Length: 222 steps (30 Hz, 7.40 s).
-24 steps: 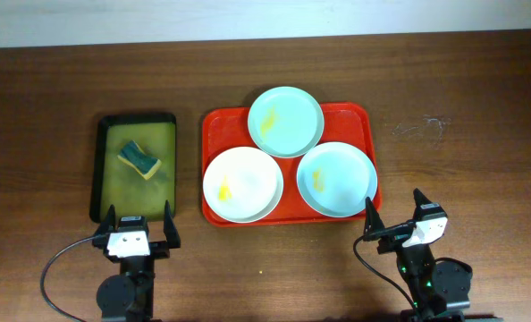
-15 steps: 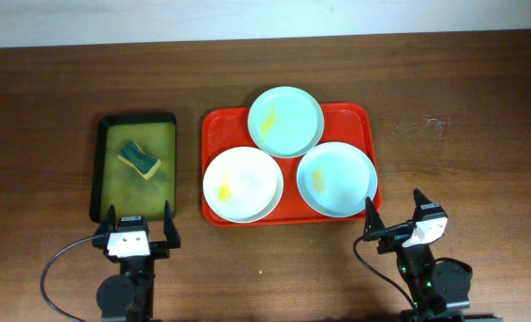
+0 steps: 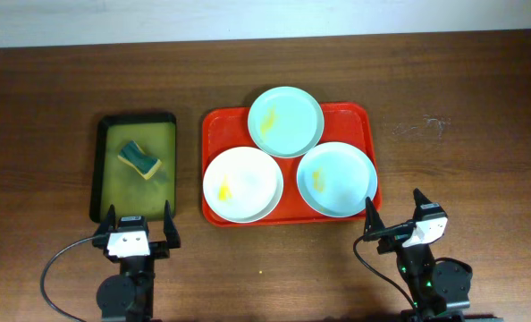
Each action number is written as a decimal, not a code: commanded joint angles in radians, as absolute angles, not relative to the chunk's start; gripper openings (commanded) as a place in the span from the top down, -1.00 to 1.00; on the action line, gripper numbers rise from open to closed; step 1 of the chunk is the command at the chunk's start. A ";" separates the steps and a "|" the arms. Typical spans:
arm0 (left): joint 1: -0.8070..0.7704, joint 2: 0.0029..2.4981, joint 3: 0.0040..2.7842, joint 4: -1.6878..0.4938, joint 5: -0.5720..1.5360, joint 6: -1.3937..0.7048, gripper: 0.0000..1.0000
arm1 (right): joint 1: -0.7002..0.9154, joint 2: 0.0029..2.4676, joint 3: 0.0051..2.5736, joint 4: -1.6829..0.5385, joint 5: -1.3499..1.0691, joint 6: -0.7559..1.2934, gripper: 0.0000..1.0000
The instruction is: Clean dirty plates on tray and stack at the side
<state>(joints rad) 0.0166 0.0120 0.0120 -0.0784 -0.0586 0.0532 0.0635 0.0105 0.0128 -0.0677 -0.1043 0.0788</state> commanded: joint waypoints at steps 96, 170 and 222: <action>0.170 1.983 1.340 -0.609 0.003 -0.591 -0.25 | 0.072 0.013 0.006 -0.071 -0.096 0.083 -0.97; -0.183 1.498 1.517 -1.099 0.090 -0.448 1.00 | 0.072 0.013 0.006 -0.071 -0.096 0.083 -0.97; -0.109 1.657 1.536 -1.321 -0.076 -0.431 -0.99 | 0.072 0.567 1.047 -0.678 -0.456 0.256 -0.97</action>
